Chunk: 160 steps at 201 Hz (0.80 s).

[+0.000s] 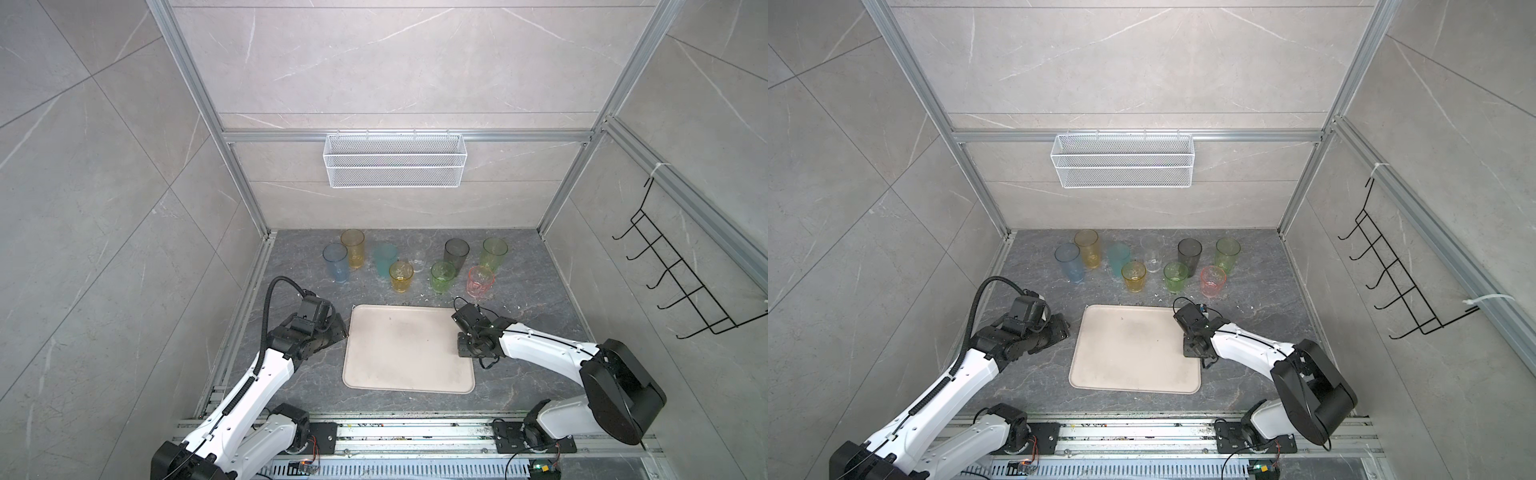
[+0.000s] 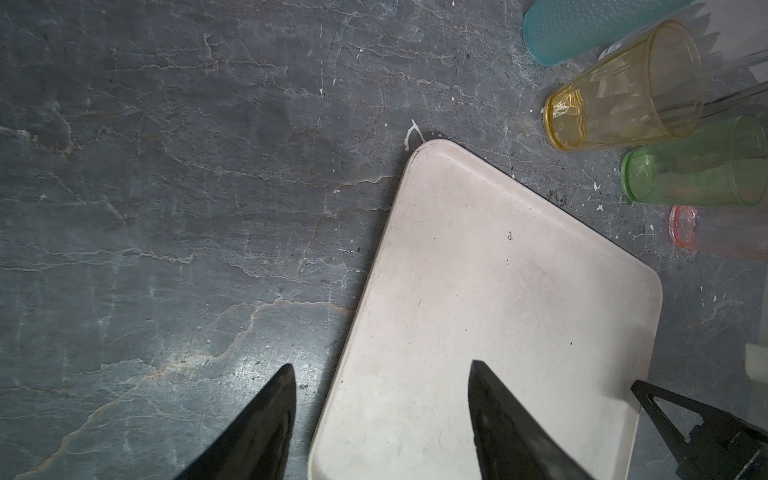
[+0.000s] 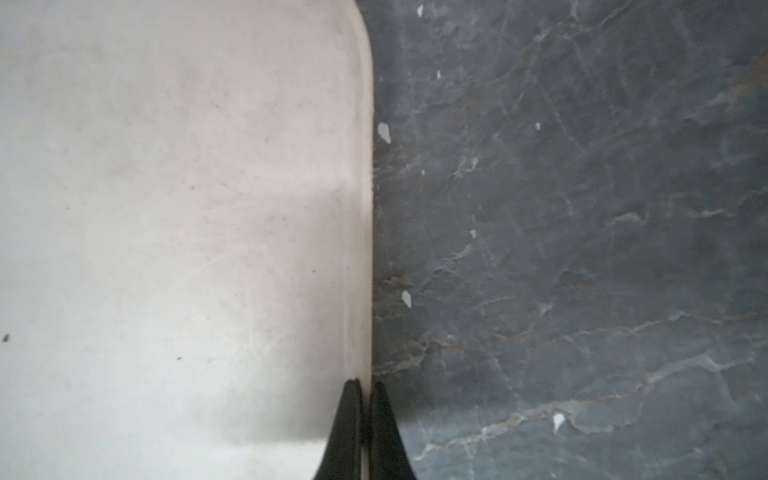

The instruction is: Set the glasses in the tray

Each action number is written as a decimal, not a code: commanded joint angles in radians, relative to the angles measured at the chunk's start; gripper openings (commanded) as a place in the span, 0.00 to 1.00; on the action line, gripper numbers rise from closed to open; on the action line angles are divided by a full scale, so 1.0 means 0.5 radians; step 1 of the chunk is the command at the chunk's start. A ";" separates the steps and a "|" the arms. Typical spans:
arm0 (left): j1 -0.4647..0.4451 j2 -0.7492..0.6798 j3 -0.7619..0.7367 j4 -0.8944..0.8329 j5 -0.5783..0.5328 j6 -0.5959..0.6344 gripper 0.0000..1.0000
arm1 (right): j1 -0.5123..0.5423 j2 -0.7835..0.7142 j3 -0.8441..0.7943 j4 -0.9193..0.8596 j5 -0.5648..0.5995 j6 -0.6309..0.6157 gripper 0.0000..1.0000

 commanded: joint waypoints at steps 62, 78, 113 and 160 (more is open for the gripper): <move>0.009 -0.049 -0.012 0.013 -0.003 0.008 0.67 | -0.027 0.074 0.157 -0.126 0.155 -0.053 0.07; 0.009 -0.057 -0.008 -0.001 -0.012 0.012 0.67 | -0.033 0.089 0.165 -0.127 0.160 -0.060 0.10; 0.009 -0.065 -0.006 0.012 -0.010 0.011 0.67 | -0.037 0.025 0.177 -0.119 0.119 -0.071 0.18; 0.009 0.022 0.173 -0.024 -0.084 0.099 0.70 | -0.036 -0.220 0.251 -0.127 -0.008 -0.185 0.37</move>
